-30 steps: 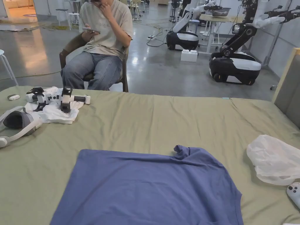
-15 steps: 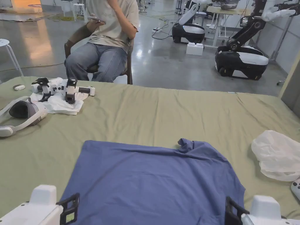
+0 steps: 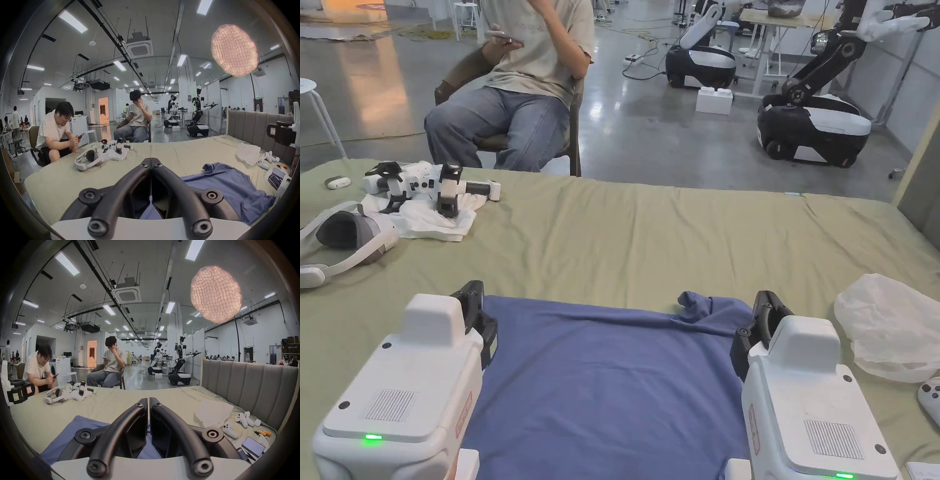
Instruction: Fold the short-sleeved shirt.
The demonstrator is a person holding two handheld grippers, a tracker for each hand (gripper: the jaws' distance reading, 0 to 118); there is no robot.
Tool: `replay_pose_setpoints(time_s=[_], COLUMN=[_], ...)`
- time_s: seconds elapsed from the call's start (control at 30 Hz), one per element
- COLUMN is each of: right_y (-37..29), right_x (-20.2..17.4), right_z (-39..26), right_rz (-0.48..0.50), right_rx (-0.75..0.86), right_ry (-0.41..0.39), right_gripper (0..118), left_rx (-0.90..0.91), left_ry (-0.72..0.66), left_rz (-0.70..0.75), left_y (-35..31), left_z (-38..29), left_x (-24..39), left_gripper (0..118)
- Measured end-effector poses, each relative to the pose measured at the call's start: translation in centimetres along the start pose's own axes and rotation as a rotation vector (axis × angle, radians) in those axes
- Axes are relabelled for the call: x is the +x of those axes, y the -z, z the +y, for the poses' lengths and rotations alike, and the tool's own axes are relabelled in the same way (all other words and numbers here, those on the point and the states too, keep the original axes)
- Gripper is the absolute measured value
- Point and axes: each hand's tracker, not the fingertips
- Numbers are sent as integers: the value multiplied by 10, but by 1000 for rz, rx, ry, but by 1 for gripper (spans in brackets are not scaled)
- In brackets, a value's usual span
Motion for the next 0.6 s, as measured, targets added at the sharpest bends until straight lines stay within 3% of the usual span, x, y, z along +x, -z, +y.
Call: replay_pose_setpoints(time_s=[0.17, 0.4, 0.53, 0.6], right_y=[0, 0, 0, 0], right_x=[2, 10, 13, 12], right_z=[-1, -14, -27, -32], right_rz=[3, 30, 38, 43], right_rx=[10, -65, -117, -139], right_ry=[-2, -18, -29, -34], right_gripper=[1, 1, 1, 1], left_rx=[-49, -414, -654, -738], left_ry=[-9, -52, -148, -187], left_rz=[0, -24, -26, -11], left_y=[0, -13, -23, -26], left_z=[-2, -51, -96, -115], left_x=[-17, -78, -115, -127], left_gripper=[0, 0, 0, 10])
